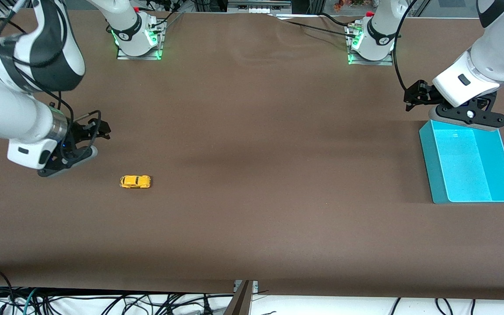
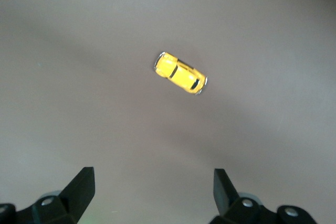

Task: Wind and store yellow beetle car
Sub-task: 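Move the right gripper down over the yellow beetle car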

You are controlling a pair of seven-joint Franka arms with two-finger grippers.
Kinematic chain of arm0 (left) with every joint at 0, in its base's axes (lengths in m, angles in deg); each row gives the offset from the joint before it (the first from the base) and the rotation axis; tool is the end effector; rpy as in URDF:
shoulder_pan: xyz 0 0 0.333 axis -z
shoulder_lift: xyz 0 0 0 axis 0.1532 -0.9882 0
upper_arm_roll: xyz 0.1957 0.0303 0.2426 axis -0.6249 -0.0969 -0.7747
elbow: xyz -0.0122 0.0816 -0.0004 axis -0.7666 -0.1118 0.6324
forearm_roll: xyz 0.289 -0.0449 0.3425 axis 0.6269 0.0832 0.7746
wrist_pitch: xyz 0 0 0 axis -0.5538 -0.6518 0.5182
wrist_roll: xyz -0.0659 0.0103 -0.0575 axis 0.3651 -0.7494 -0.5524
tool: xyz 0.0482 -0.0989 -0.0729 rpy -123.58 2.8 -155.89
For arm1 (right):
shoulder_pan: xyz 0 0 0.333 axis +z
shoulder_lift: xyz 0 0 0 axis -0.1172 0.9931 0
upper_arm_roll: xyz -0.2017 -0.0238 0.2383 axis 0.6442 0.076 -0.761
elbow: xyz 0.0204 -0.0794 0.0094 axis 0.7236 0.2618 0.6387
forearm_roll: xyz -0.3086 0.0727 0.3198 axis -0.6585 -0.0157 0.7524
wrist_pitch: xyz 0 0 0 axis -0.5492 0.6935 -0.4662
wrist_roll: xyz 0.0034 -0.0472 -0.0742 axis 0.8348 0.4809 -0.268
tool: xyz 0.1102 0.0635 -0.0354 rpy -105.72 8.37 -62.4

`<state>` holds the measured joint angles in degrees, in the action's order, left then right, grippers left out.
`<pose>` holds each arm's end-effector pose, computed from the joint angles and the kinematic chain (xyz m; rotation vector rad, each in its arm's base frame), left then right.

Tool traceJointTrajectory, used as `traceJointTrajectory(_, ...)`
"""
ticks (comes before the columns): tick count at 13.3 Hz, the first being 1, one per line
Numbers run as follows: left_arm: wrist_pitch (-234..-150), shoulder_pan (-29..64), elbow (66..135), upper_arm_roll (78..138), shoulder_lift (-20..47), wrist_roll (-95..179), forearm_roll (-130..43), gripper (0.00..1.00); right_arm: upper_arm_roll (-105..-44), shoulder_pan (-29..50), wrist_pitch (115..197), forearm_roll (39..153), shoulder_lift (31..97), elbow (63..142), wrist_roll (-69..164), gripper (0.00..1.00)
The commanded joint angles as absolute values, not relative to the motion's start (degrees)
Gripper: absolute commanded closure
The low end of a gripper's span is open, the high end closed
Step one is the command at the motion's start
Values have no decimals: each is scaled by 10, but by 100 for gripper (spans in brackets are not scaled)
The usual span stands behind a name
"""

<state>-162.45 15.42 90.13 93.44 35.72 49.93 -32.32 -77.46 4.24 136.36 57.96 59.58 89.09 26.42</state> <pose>0.6141 -0.1072 0.5617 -3.0819 0.3291 0.1372 0.6885 0.1036 0.4259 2.9796 0.9320 -0.2480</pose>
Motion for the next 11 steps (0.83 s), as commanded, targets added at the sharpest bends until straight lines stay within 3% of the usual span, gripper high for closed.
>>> traceJointTrajectory(1, -1615, 151, 896, 937, 360, 500, -319, 0, -774, 43, 1415, 566, 624, 897, 121, 0)
traceJointTrajectory(5, -1614, 151, 896, 937, 360, 500, -319, 0, -774, 37, 1526, 571, 693, 912, -60, 0)
traceJointTrajectory(11, -1612, 151, 896, 937, 360, 501, -318, 0, -775, 36, 1724, 574, 694, 1051, -178, 0)
